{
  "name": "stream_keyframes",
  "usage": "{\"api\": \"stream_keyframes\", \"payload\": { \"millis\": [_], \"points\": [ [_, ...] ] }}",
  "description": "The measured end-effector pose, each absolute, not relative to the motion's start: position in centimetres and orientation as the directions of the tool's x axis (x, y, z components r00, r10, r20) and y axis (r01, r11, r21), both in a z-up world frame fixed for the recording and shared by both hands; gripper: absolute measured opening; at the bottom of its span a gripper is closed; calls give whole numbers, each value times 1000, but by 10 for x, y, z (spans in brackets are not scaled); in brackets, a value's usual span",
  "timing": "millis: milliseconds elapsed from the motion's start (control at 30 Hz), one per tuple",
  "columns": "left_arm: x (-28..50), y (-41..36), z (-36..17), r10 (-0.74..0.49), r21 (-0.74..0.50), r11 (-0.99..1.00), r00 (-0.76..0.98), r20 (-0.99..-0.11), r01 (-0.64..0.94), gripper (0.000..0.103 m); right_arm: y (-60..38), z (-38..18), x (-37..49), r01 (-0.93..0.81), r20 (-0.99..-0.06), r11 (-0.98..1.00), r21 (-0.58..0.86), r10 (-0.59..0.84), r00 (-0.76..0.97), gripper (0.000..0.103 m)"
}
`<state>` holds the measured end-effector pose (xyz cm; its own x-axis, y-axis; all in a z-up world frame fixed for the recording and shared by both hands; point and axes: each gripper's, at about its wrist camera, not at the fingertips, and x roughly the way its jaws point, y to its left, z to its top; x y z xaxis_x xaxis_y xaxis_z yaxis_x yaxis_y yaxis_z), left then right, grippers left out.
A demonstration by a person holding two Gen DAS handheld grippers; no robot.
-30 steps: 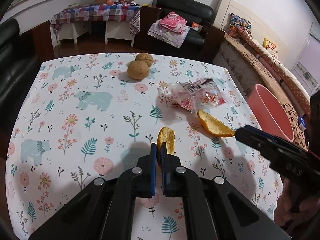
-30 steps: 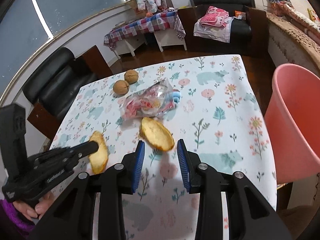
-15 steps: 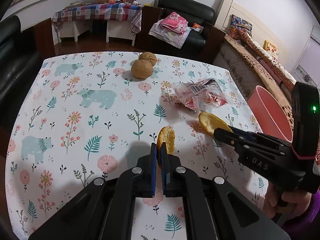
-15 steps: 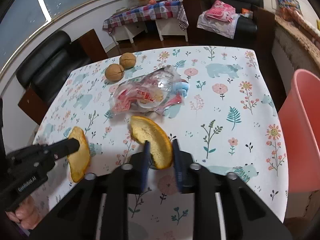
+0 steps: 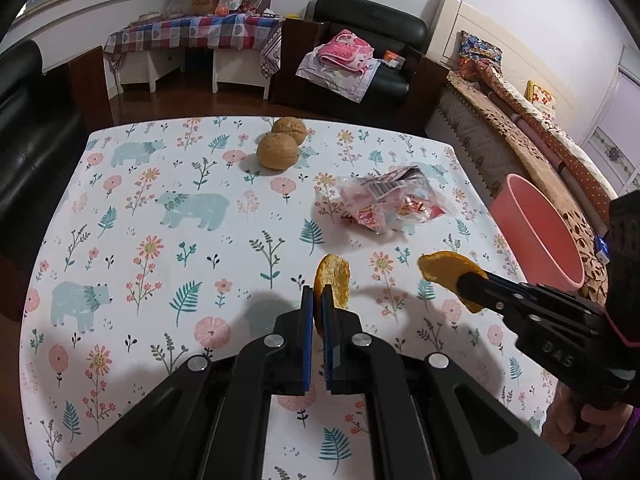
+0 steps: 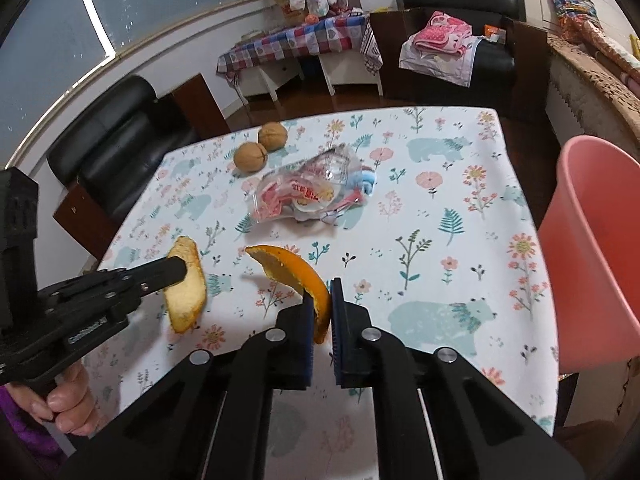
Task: Collect trash
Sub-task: 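Carry both orange peels over the pink bucket and open both tools to drop them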
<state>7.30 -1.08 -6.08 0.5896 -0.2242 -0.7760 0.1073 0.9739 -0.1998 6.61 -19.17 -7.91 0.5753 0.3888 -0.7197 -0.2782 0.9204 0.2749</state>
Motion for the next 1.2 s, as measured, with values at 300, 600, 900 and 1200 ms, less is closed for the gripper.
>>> {"api": "stream_keyframes", "payload": {
  "millis": [300,600,900,1200],
  "points": [
    [74,-30,-45,-237,-186,971,606,-759,147,3,-218,-62,52,-236,-679,928,289,372,633,8],
    [80,-61,-26,-255,-155,965,627,-736,211,3,-250,-54,45,-157,-652,940,302,324,686,8],
    [92,-117,-4,-297,-120,944,637,-712,306,3,-297,-44,37,-54,-615,951,303,239,752,8],
    [101,-183,18,-382,-112,900,637,-669,422,3,-366,-37,28,103,-590,942,320,113,800,8]
  ]
}}
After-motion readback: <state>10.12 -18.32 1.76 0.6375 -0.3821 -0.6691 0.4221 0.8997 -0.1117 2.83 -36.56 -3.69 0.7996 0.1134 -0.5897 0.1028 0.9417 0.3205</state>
